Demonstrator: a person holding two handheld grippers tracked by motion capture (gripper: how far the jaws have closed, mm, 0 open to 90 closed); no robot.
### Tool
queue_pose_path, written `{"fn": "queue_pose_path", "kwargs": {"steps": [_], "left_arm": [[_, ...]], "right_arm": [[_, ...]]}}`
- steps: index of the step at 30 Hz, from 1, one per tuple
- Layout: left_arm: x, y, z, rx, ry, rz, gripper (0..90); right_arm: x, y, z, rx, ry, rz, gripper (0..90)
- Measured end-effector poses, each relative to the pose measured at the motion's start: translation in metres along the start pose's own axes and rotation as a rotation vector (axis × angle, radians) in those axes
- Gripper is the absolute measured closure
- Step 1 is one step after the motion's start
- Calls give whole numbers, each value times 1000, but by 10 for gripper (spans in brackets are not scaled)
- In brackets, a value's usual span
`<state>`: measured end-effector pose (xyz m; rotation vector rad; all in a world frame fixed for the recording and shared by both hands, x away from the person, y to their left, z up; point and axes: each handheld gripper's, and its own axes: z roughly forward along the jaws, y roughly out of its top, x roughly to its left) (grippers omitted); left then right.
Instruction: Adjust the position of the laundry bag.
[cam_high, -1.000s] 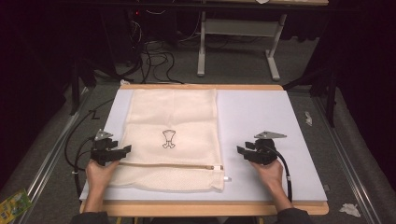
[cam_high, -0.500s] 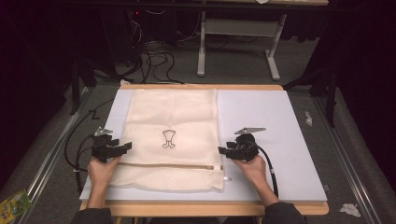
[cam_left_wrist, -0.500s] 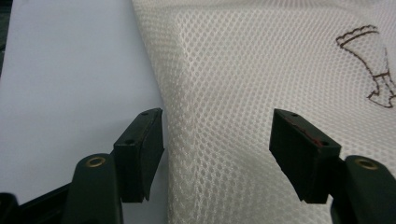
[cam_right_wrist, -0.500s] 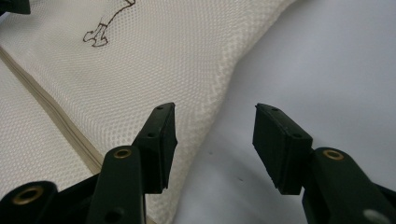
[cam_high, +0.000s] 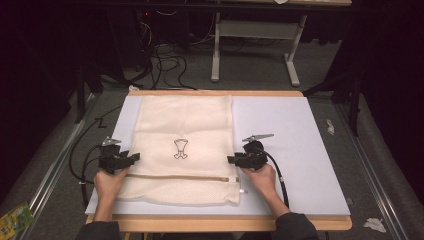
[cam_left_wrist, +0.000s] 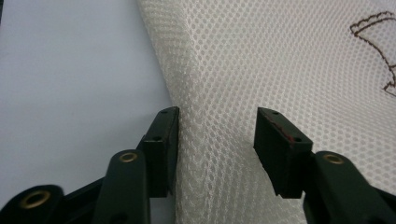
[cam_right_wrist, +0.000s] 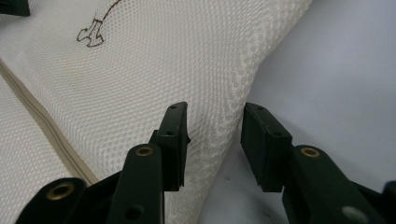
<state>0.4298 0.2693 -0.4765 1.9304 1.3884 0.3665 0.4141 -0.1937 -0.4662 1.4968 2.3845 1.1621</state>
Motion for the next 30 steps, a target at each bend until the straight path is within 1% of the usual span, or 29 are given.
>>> {"fn": "queue_pose_path", "kwargs": {"steps": [2, 4, 6, 7, 8, 9, 10, 14, 15, 16, 17, 18, 19, 20, 21, 23, 24, 27, 30], "left_arm": [[-2, 1, 1, 8, 4, 23, 546], [-2, 2, 1, 13, -1, 22, 601], [-1, 3, 0, 15, 2, 26, 661], [-1, 3, 0, 15, 2, 26, 698], [-1, 3, 0, 15, 2, 26, 726], [0, 3, -1, 9, 1, 28, 773], [0, 3, -2, 5, 0, 30, 796], [-1, 4, -5, -5, -12, 44, 826], [-1, 4, -5, -15, -17, 40, 828], [-1, 4, -5, -15, -17, 40, 828], [0, 5, -7, -37, -40, 34, 829], [-1, 5, -7, -39, -45, 31, 829], [-2, 6, -7, -36, -42, 40, 828], [-2, 6, -7, -36, -42, 40, 829], [-7, 9, -9, -36, -41, 66, 829], [-8, 10, -9, -40, -43, 67, 833], [-12, 12, -8, -46, -46, 73, 836], [-17, 14, -7, -61, -59, 72, 838], [-22, 15, -5, -58, -69, 83, 839]], "right_arm": [[0, 1, 3, 3, 11, 0, 662], [-1, 1, 5, 3, 20, 2, 734], [-1, 1, 5, 9, 28, -4, 786], [0, 1, 5, 8, 27, -9, 810], [0, 1, 5, 8, 27, -9, 810], [0, 1, 3, 4, 26, -32, 838], [0, 1, 3, 3, 25, -39, 844], [1, 1, 2, 1, 25, -45, 857], [1, 2, 1, 0, 23, -50, 857], [1, 2, 1, -5, 22, -55, 857], [1, 3, -1, -19, 23, -56, 857], [0, 3, -2, -28, 23, -55, 857], [-2, 3, -4, -40, 23, -52, 857], [-2, 3, -4, -40, 23, -52, 857], [-3, 4, -7, -53, 14, -51, 857], [-3, 4, -10, -57, 5, -61, 858], [-5, 3, -12, -58, 1, -62, 858], [-10, 2, -15, -56, -1, -52, 858], [-15, 1, -19, -65, -6, -41, 858]]}}
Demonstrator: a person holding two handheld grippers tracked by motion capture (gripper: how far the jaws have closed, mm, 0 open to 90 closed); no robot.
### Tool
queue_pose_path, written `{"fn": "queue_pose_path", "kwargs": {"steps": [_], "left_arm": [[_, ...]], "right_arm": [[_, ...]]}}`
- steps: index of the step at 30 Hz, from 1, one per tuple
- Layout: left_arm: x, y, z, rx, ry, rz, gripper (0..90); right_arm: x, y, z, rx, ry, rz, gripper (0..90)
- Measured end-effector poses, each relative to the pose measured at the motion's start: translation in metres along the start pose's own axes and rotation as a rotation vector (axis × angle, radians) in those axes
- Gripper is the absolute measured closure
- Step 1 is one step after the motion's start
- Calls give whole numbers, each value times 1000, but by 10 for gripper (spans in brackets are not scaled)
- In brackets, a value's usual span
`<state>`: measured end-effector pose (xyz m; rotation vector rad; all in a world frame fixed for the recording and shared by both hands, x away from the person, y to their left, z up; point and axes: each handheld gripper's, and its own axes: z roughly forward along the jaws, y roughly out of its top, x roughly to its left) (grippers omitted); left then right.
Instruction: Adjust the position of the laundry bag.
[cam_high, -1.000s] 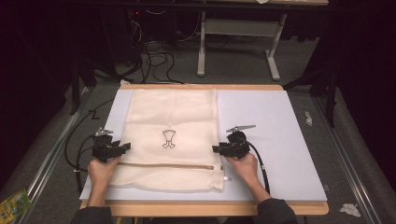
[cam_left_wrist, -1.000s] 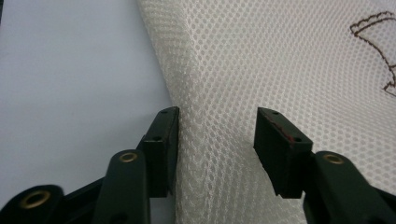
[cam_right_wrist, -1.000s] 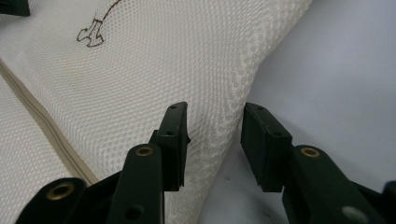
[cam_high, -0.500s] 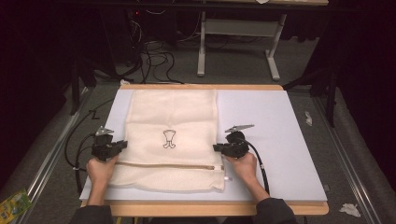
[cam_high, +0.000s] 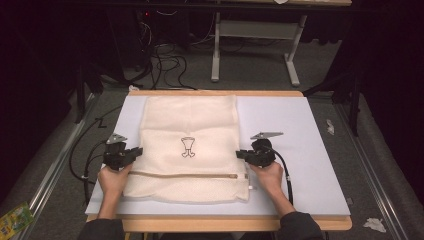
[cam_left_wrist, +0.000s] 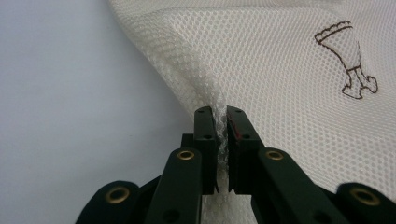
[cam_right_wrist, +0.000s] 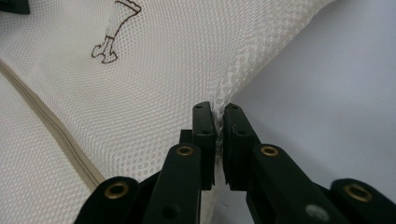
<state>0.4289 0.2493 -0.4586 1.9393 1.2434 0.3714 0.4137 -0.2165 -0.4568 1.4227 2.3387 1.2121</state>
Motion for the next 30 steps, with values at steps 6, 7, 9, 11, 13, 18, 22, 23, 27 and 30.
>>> {"fn": "queue_pose_path", "kwargs": {"steps": [6, 7, 9, 11, 13, 18, 22, 23, 27, 30], "left_arm": [[-6, 6, 2, -13, -20, 3, 843], [-8, 7, 2, -14, -21, 9, 844], [-11, 9, 2, -20, -27, 15, 844], [-12, 11, 3, -27, -35, 12, 845], [-15, 12, 4, -28, -44, 10, 846], [-20, 14, 9, -24, -52, 23, 847], [-25, 18, 11, -29, -60, 33, 847], [-27, 19, 12, -31, -63, 36, 847], [-32, 20, 17, -34, -74, 31, 847], [-37, 22, 22, -27, -78, 40, 847]], "right_arm": [[-9, -3, -9, -16, -4, 17, 857], [-10, -3, -10, -17, -8, 10, 857], [-12, -4, -12, -19, -17, 7, 858], [-15, -4, -15, -25, -19, 8, 858], [-18, -5, -17, -27, -22, 18, 858], [-23, -7, -24, -29, -29, 17, 858], [-29, -8, -28, -35, -37, 35, 858], [-29, -9, -29, -38, -42, 27, 857], [-34, -11, -36, -52, -50, 40, 857], [-37, -13, -39, -51, -58, 53, 857]]}}
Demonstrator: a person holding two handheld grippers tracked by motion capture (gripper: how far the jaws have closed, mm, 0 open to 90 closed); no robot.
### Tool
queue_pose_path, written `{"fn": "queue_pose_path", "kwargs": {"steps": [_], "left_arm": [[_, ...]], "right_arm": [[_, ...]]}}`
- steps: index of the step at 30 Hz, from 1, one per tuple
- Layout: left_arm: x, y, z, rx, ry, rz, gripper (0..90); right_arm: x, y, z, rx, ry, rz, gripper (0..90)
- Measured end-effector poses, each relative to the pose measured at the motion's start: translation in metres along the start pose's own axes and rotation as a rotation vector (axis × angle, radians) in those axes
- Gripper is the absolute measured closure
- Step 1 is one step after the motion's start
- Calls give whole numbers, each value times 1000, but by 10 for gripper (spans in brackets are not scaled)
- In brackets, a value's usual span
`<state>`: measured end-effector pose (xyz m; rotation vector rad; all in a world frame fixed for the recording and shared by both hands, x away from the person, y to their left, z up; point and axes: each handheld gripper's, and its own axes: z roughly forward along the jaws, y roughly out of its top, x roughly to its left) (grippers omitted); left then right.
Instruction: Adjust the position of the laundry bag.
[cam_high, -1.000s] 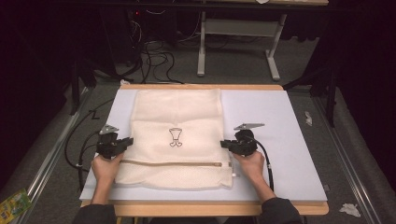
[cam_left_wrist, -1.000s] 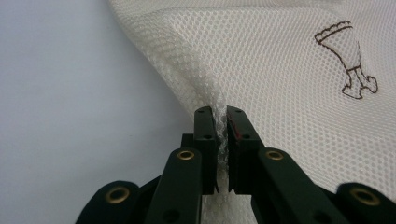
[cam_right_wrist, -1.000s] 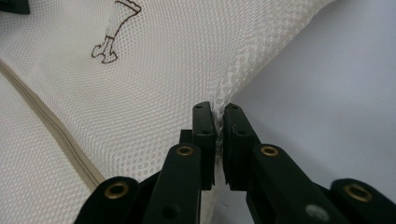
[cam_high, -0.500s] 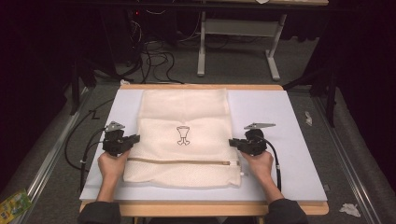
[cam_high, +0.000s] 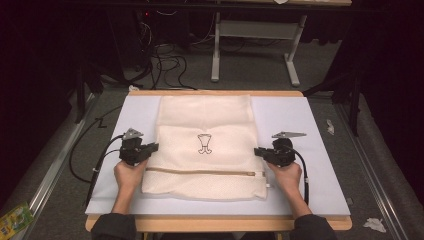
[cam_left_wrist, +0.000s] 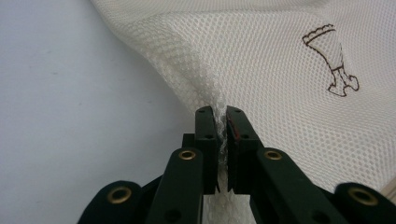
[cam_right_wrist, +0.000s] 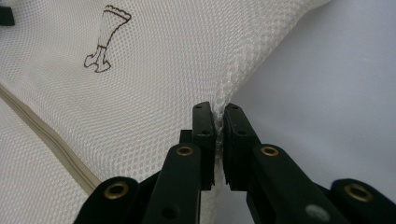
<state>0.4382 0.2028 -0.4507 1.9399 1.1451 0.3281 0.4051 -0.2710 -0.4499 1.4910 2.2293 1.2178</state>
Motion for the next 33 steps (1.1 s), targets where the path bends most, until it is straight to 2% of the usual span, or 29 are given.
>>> {"fn": "queue_pose_path", "kwargs": {"steps": [3, 9, 14, 15, 16, 18, 21, 27, 31, 33], "left_arm": [[-7, 3, 4, -3, 19, 37, 847], [-18, 10, 10, -15, 10, 55, 848], [-22, 9, 19, -20, -20, 31, 848], [-24, 10, 22, -17, -14, 35, 848], [-25, 11, 24, -13, -6, 44, 847], [-31, 14, 28, 1, 14, 75, 846], [-39, 21, 32, 0, 4, 92, 847], [-45, 21, 43, -5, -17, 63, 847], [-55, 25, 50, 6, -2, 108, 847], [-58, 26, 52, 7, -5, 112, 846]], "right_arm": [[-5, -1, -4, -5, -12, 1, 857], [-14, -4, -14, -20, -28, 10, 857], [-23, -9, -21, -26, -44, 37, 857], [-24, -9, -23, -28, -49, 34, 856], [-25, -9, -24, -32, -53, 26, 856], [-28, -10, -26, -37, -58, 38, 856], [-33, -12, -29, -37, -69, 51, 856], [-45, -20, -38, -52, -80, 73, 855], [-51, -23, -41, -52, -93, 80, 855], [-55, -25, -43, -60, -101, 92, 855]]}}
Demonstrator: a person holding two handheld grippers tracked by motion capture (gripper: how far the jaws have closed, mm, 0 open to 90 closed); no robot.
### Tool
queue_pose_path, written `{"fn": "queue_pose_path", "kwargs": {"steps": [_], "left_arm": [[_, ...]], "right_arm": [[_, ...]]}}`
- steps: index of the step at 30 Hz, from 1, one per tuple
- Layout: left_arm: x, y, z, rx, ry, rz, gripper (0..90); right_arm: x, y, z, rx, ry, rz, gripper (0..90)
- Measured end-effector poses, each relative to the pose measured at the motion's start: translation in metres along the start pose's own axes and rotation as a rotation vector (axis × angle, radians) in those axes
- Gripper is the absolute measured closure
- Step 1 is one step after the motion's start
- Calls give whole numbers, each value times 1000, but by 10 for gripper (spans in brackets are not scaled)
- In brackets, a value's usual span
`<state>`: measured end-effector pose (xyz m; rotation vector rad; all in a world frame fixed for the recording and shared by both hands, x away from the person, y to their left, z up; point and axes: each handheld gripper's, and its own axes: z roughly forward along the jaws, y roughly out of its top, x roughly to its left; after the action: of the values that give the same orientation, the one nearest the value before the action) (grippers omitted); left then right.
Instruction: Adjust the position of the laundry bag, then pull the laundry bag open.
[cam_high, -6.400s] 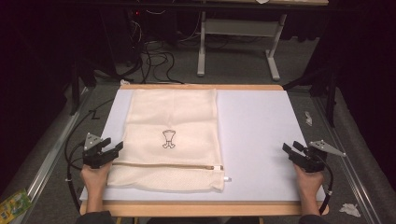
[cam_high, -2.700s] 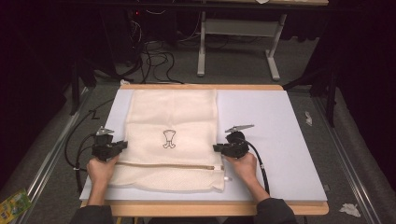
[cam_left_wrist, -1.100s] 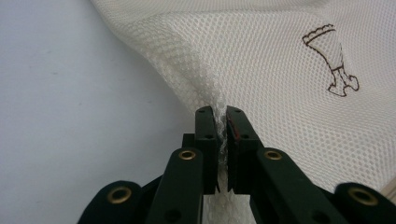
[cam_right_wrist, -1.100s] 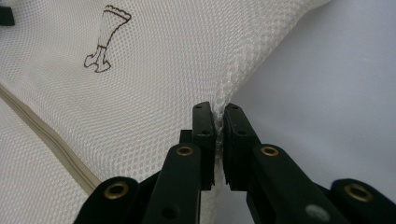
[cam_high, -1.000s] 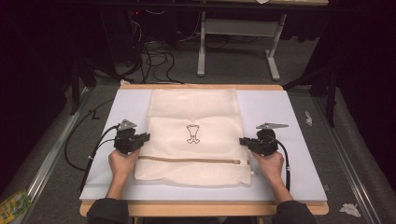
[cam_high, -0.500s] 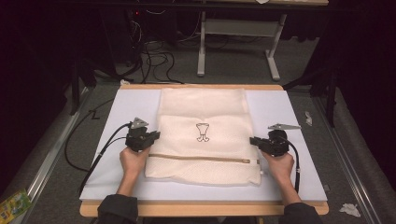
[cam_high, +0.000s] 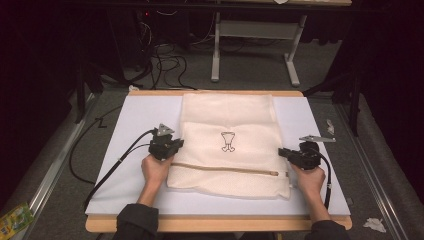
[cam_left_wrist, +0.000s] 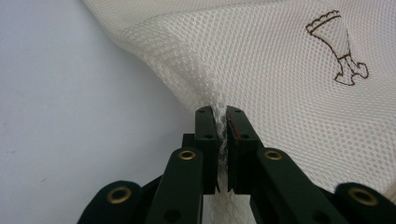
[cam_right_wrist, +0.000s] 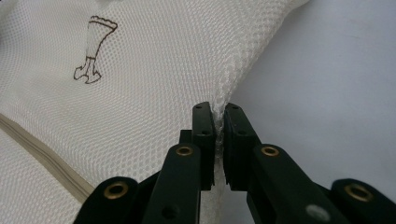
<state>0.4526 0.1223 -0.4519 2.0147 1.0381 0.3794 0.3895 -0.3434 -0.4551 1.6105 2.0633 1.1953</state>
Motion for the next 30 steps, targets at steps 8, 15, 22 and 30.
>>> {"fn": "queue_pose_path", "kwargs": {"steps": [8, 15, 22, 30], "left_arm": [[-11, 5, 9, 12, -11, -7, 844], [-12, 4, 10, 22, -5, 0, 838], [-11, 2, 12, 35, 0, 13, 833], [-12, 1, 13, 41, 7, 12, 824]], "right_arm": [[-11, -4, -7, 12, -30, 18, 854], [-11, -4, -5, 17, -46, 2, 851], [-8, -4, -6, 20, -63, -16, 846], [-7, -6, -6, 14, -62, -18, 834]]}}
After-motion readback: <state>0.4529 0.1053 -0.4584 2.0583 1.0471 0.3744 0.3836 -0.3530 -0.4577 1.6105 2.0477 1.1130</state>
